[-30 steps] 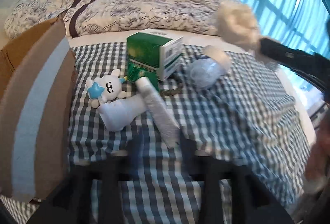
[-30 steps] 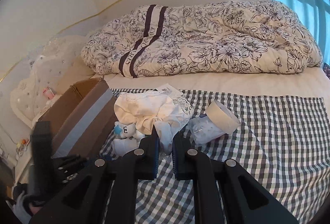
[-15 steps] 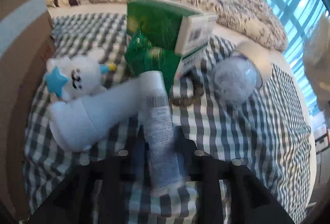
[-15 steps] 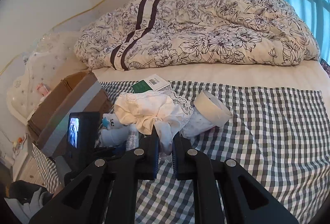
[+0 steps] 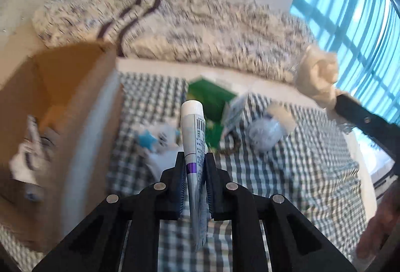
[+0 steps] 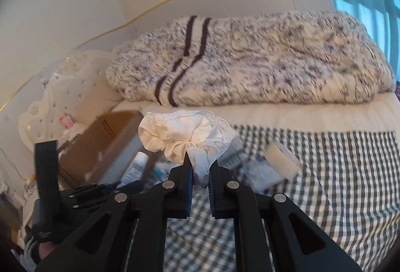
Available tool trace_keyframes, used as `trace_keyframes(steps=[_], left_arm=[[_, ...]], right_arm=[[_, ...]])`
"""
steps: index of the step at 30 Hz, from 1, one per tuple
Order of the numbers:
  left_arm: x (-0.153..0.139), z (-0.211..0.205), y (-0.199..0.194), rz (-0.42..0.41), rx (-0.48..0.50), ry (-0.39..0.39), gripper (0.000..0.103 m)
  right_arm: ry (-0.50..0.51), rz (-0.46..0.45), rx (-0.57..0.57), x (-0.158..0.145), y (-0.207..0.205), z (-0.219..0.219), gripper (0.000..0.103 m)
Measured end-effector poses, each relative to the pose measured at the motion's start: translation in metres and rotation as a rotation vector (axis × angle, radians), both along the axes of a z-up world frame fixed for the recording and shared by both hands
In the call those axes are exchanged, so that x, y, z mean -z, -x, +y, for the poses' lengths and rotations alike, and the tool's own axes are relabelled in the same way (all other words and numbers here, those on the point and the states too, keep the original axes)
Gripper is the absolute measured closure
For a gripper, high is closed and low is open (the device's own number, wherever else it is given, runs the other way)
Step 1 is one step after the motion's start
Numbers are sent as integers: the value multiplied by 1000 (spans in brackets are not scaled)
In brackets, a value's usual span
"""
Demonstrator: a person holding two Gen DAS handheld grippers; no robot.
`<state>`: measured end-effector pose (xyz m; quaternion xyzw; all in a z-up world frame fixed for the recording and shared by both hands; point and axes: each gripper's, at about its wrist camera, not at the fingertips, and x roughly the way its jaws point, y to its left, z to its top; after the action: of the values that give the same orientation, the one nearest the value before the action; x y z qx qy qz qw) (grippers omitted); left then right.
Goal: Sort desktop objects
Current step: 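Carry the toothpaste tube and cloth over the cardboard box and open both tools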
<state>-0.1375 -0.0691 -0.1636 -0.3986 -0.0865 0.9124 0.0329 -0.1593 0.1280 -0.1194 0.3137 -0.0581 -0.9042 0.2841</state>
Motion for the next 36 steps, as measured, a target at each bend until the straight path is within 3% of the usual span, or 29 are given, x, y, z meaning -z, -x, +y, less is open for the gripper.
trace_keyframes(steps=[9, 15, 23, 32, 35, 36], left_arm=[[-86, -72, -39, 133, -106, 48, 88], [-113, -132, -51, 157, -182, 89, 88], [-95, -201, -47, 103, -240, 84, 88], [-53, -219, -33, 28, -228, 49, 88], [-40, -224, -26, -6, -221, 30, 84], [-37, -226, -24, -20, -226, 29, 80]], right_arm=[[33, 84, -90, -60, -16, -68, 93], [36, 92, -165, -77, -21, -134, 93], [-38, 41, -266, -52, -21, -217, 93], [-138, -29, -314, -6, -4, -265, 92], [-196, -61, -330, 9, 1, -279, 87], [-224, -78, -338, 15, 4, -285, 80]])
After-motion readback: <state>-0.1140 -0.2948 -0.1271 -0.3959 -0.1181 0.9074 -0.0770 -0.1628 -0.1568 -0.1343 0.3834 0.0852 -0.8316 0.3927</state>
